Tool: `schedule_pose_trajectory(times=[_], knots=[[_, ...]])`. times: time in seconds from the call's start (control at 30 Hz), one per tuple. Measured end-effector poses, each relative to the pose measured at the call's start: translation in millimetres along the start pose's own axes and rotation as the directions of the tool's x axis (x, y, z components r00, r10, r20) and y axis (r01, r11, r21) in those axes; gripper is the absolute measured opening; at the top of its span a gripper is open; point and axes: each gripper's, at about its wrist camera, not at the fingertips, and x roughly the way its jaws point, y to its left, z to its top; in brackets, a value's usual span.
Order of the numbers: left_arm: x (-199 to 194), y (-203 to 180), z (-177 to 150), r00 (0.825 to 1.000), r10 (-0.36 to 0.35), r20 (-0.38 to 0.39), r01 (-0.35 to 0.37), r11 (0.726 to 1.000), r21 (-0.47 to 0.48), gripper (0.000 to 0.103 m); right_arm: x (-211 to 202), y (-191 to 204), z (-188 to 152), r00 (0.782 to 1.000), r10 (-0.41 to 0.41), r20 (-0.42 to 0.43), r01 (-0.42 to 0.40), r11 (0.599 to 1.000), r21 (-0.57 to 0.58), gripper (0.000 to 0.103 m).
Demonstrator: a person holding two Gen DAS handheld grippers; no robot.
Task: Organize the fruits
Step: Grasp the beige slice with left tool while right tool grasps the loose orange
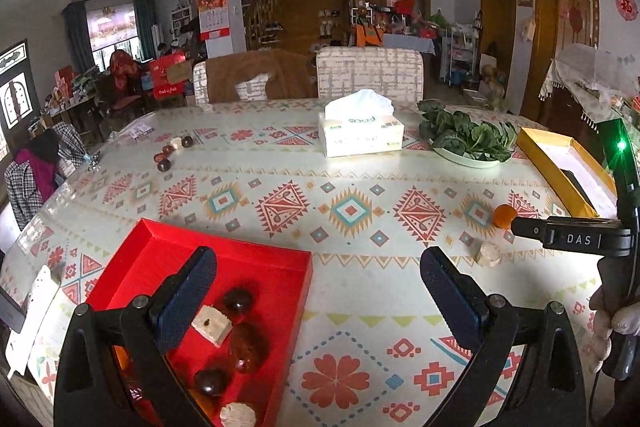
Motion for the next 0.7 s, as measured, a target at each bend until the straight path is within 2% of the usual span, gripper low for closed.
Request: schedule_pose_trajectory(times=[0.2, 0.37, 0.43, 0.5, 0.57, 0.6, 0.63, 0.7], knots=[[9.6, -5.7, -4.0, 0.998, -0.034, -0.043, 0.034, 0.999, -0.008, 0.102, 2.0, -8.5, 2.9, 1.0, 0.001, 0.005, -0.001, 1.0, 0.014, 0.085], [23.7, -16.0, -11.0, 0.989, -0.11, -0.096, 0.108, 0.994, -0.024, 0.102, 9.4, -31.3, 17.8, 1.0, 0.006, 0.015, -0.006, 0.998, 0.055, 0.083], [31.3, -23.2, -12.8, 0.981, -0.153, -0.121, 0.151, 0.988, -0.023, 0.102, 13.9, -38.9, 24.9, 1.0, 0.013, 0.018, -0.014, 0.998, 0.068, 0.08], [41.9, -34.7, -15.9, 0.962, -0.224, -0.157, 0.224, 0.974, -0.021, 0.101, 20.7, -42.5, 32.1, 1.0, 0.007, 0.021, -0.008, 0.998, 0.064, 0.077], [49.3, -46.6, -18.3, 0.942, -0.279, -0.185, 0.281, 0.959, -0.016, 0.096, 27.9, -42.8, 35.8, 1.0, 0.005, 0.014, -0.005, 0.999, 0.054, 0.074], [51.2, -52.3, -19.0, 0.937, -0.291, -0.193, 0.295, 0.955, -0.008, 0.088, 32.1, -42.3, 36.6, 1.0, 0.003, 0.008, -0.004, 0.999, 0.05, 0.072], [53.4, -58.6, -20.2, 0.933, -0.298, -0.202, 0.305, 0.952, 0.004, 0.086, 36.3, -41.3, 36.7, 1.0, 0.005, 0.003, -0.006, 0.999, 0.044, 0.071], [57.4, -68.1, -22.1, 0.929, -0.303, -0.212, 0.315, 0.949, 0.021, 0.085, 44.6, -38.6, 34.5, 1.0, 0.006, -0.013, -0.005, 0.999, 0.031, 0.07]])
